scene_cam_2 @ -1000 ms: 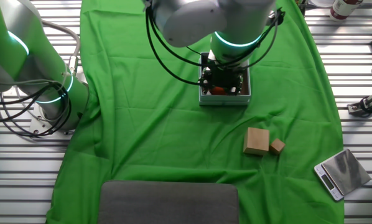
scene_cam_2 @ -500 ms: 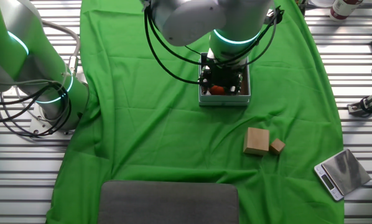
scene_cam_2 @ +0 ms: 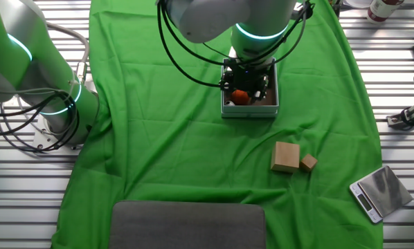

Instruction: Take everything out of the gift box

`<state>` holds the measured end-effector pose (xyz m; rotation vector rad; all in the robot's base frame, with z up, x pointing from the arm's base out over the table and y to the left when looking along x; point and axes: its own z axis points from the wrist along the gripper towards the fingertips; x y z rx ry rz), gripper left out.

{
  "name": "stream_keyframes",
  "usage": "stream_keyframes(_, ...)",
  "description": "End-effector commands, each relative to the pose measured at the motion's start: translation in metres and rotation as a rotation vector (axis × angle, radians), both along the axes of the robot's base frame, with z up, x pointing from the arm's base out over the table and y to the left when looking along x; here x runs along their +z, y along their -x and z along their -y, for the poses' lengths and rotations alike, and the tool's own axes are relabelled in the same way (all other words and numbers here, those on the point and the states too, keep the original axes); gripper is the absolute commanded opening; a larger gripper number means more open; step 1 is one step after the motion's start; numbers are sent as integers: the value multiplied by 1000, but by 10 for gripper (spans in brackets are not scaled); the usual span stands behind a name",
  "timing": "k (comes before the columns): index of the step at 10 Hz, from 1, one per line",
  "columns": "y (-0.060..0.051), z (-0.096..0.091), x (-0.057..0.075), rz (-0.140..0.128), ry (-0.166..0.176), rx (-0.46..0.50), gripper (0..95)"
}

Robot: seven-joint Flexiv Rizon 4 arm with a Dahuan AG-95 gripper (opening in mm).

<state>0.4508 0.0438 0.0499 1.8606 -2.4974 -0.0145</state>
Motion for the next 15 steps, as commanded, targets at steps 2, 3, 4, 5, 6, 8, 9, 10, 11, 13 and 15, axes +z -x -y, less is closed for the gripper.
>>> stream_keyframes(2,2,0,3,0,3,-2,570)
stream_keyframes(3,2,-1,4,-1,4,-4,570)
stream_keyframes(4,2,-1,5,-2,5,-4,570)
stream_keyframes(5,3,-1,5,-2,5,-2,570)
stream_keyframes(6,3,-1,5,-3,5,-3,570)
stream_keyframes(8,4,-2,9,-28,23,-13,570)
stream_keyframes(9,5,-3,12,-46,39,-17,570)
stream_keyframes(10,6,-4,14,-56,43,-21,570)
stream_keyframes(11,7,-5,16,-61,42,-24,570)
stream_keyframes(13,7,-5,17,-65,38,-28,570)
stream_keyframes(15,5,-6,18,-66,31,-36,570)
